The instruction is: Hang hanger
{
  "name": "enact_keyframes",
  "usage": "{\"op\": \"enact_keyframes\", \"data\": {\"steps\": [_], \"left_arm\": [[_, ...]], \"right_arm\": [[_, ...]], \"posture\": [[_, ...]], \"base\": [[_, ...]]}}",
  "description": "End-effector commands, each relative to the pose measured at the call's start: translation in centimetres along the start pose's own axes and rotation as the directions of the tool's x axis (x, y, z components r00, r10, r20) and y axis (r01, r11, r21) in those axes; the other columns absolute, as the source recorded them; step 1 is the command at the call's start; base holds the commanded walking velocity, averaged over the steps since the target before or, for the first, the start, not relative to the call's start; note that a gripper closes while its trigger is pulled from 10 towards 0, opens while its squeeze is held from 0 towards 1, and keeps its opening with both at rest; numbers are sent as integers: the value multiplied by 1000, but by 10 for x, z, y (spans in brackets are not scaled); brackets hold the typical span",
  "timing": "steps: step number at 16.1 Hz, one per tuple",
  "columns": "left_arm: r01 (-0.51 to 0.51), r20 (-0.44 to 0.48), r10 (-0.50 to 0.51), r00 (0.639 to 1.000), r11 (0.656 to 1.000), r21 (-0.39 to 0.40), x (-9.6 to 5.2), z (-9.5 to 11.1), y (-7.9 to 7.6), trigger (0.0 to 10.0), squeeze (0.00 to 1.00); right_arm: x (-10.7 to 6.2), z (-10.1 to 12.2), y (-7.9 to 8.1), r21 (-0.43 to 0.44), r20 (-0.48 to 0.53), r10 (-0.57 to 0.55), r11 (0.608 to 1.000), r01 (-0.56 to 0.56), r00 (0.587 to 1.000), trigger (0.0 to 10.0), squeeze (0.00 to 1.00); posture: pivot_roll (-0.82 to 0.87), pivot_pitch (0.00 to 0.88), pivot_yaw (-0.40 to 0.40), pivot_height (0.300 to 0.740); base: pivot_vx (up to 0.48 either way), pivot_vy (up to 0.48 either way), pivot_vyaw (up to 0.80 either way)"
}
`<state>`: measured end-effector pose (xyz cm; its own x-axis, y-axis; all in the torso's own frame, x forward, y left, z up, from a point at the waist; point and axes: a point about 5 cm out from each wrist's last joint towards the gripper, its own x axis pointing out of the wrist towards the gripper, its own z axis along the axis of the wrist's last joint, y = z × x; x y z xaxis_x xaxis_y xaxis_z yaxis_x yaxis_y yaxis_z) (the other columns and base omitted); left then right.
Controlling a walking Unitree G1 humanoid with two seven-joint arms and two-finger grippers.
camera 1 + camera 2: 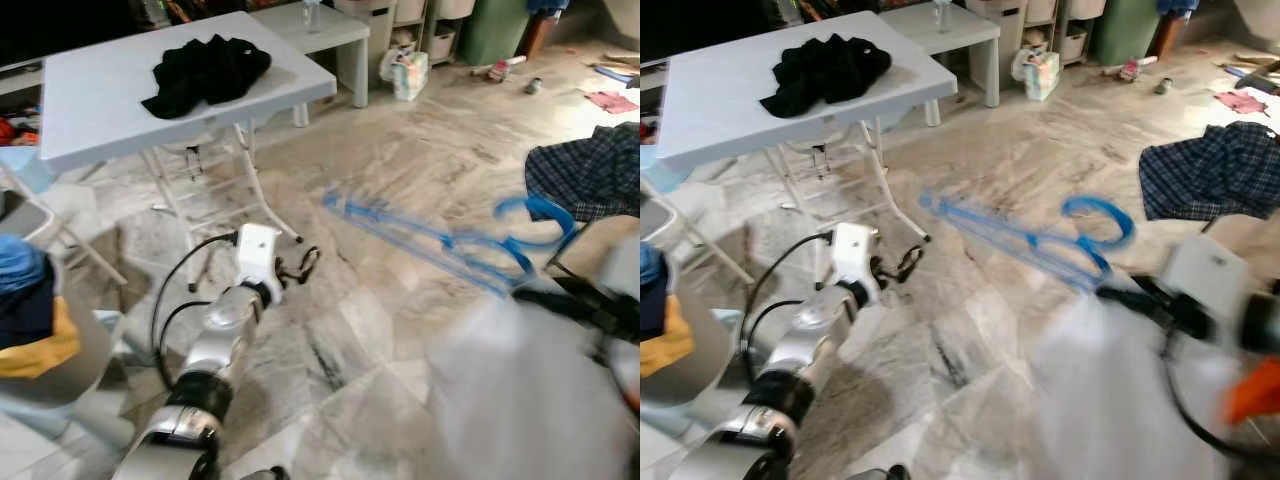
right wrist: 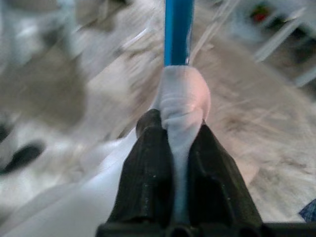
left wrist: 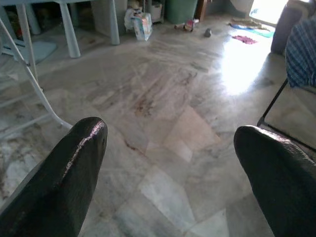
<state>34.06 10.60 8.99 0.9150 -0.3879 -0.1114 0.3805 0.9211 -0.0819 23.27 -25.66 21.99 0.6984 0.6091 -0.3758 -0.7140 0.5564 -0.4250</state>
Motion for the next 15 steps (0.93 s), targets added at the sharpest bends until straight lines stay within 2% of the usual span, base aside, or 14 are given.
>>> {"op": "enact_keyframes", "data": {"steps": [1, 3, 4, 5, 6, 7, 9, 11, 12, 14, 15], "left_arm": [[13, 5, -13, 1000, 999, 33, -6, -1, 3, 10000, 0], [26, 4, -26, 1000, 998, 57, -18, -7, 4, 10000, 0], [78, 9, -79, 997, 993, 93, -29, -13, -2, 10000, 0], [99, 13, -101, 995, 991, 94, -31, -13, -5, 10000, 0], [170, 25, -174, 984, 979, 111, -37, -11, -13, 10000, 698], [270, 36, -279, 960, 950, 159, -46, -7, -24, 10000, 1000], [426, 9, -439, 898, 877, 224, -64, -2, -36, 10000, 1000], [551, -62, -561, 826, 779, 300, -81, -1, -41, 10000, 1000], [560, -71, -569, 819, 769, 309, -83, 0, -41, 10000, 1000], [618, -120, -617, 778, 716, 326, -86, 6, -38, 10000, 1000], [626, -128, -624, 771, 706, 331, -86, 7, -37, 10000, 1000]], "right_arm": [[14, 4, 3, -10, 33, -50, 999, 50, 998, 10000, 0], [41, 6, 11, 43, 107, -116, 993, 112, 987, 10000, 0], [67, 6, 22, 103, 147, -132, 988, 118, 980, 10000, 0], [71, 6, 26, 102, 149, -120, 989, 105, 982, 10000, 0], [78, 6, 36, 68, 150, -65, 996, 56, 987, 10000, 0], [81, 1, 46, 21, 120, 5, 1000, -8, 993, 10000, 0], [80, -12, 45, -44, 46, 47, 998, -45, 998, 10000, 0], [80, -23, 42, -126, -27, 92, 987, -95, 995, 10000, 0], [80, -25, 41, -137, -39, 99, 985, -103, 994, 10000, 0], [81, -38, 37, -188, -113, 139, 969, -158, 984, 10000, 0], [81, -40, 36, -193, -122, 145, 967, -166, 982, 10000, 0]], "posture": [[-171, 70, 61, 740], [-143, 69, 58, 740], [-135, 68, 55, 740], [-112, 68, 51, 740], [-103, 68, 49, 740], [-88, 67, 47, 740], [-77, 70, 49, 740], [-73, 71, 54, 740], [-73, 71, 54, 740], [-70, 65, 60, 740], [-70, 65, 60, 740]], "base": [[0, 0, 0], [0, 0, 0], [0, 0, 0], [0, 0, 0], [0, 0, 0], [0, 0, 0], [0, 0, 0], [0, 0, 0], [0, 0, 0], [0, 0, 0], [0, 0, 0]]}}
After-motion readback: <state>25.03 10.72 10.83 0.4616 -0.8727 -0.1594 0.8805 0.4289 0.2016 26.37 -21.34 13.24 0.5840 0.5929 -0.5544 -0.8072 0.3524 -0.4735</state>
